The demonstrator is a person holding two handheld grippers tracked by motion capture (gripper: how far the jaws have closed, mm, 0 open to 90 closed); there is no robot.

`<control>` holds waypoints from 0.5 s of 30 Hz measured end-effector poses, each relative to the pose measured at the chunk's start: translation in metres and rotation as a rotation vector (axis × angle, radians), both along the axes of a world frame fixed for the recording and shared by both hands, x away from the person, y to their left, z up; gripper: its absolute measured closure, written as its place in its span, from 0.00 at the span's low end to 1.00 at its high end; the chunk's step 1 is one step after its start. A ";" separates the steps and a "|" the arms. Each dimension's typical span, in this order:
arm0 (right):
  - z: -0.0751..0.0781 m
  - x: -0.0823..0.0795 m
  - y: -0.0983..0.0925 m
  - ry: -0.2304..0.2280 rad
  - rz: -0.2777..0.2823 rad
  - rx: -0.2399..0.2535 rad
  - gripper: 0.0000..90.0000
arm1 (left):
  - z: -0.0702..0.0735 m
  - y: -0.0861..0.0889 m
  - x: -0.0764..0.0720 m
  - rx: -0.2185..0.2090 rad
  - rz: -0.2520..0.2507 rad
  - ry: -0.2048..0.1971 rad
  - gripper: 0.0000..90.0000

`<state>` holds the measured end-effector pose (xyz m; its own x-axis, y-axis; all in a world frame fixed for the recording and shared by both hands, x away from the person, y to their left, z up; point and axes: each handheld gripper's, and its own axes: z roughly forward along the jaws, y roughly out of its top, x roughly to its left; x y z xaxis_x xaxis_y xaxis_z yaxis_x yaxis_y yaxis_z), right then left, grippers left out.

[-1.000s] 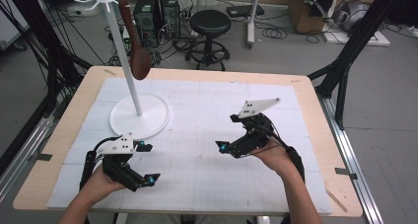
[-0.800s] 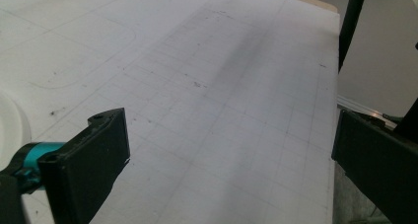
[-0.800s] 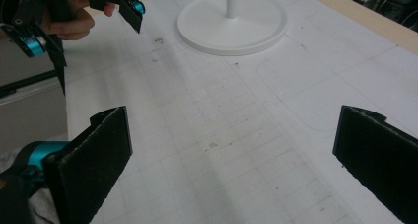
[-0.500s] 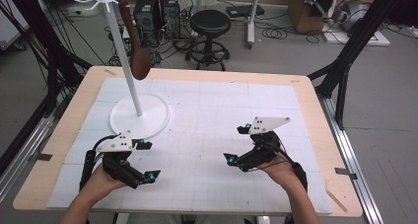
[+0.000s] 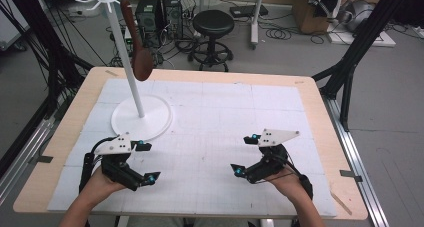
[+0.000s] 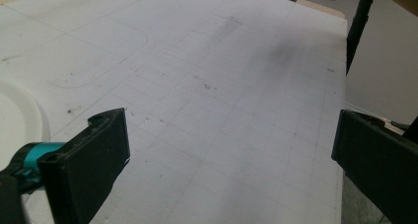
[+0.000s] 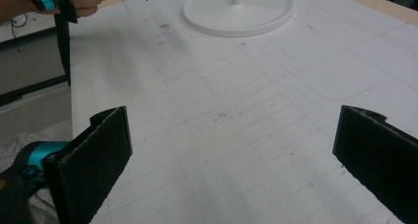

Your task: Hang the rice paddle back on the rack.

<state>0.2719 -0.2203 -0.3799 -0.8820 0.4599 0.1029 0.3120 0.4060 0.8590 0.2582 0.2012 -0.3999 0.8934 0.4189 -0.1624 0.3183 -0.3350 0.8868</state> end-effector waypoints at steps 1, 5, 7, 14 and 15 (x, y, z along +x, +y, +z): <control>-0.001 0.000 -0.001 -0.008 -0.002 0.003 0.01 | 0.000 0.001 0.000 0.004 -0.003 -0.004 0.02; -0.003 -0.003 -0.003 -0.010 -0.006 0.007 0.01 | 0.000 0.003 0.000 -0.004 0.005 -0.005 0.02; -0.004 -0.005 -0.004 -0.005 -0.006 0.008 0.01 | 0.000 0.003 0.000 -0.007 0.006 -0.007 0.02; -0.006 -0.009 -0.012 -0.013 -0.024 0.013 0.01 | -0.001 0.003 -0.001 0.000 0.006 -0.010 0.02; -0.006 -0.010 -0.013 -0.011 -0.025 0.012 0.01 | -0.001 0.003 -0.001 -0.001 0.006 -0.011 0.02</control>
